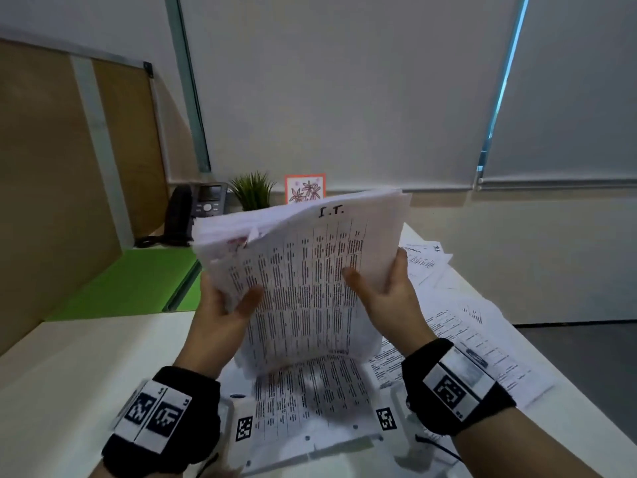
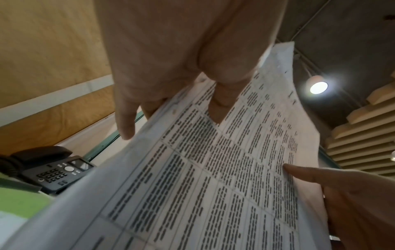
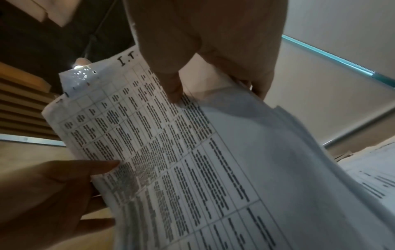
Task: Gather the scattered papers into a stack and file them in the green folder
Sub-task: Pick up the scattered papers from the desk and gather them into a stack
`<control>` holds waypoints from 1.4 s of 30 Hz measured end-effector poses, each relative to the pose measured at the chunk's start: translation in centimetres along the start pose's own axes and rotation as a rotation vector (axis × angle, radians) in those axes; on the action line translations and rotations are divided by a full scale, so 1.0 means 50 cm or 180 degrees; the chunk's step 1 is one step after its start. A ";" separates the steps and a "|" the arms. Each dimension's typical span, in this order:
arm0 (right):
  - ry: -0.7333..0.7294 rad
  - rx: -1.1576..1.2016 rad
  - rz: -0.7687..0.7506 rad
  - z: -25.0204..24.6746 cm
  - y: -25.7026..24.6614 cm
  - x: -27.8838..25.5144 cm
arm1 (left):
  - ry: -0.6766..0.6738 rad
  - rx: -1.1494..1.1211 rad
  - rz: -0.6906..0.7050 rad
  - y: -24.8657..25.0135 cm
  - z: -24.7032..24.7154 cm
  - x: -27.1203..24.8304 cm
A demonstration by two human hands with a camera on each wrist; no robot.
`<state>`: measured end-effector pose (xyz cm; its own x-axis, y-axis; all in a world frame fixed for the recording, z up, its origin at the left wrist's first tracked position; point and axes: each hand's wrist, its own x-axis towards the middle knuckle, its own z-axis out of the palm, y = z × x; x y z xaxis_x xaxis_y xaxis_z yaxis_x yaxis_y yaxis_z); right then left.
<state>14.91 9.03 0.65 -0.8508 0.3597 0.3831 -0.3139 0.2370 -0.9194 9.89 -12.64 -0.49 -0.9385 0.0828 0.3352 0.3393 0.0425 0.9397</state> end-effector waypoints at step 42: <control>-0.1578 -0.3099 0.1688 0.066 0.065 0.056 | 0.1270 0.0274 -0.0183 -0.089 -0.131 0.057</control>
<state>10.11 7.85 -1.55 -0.9133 0.2840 -0.2920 0.3890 0.8206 -0.4187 5.27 -19.13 -3.26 -0.9014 -0.3140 0.2981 0.2737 0.1202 0.9543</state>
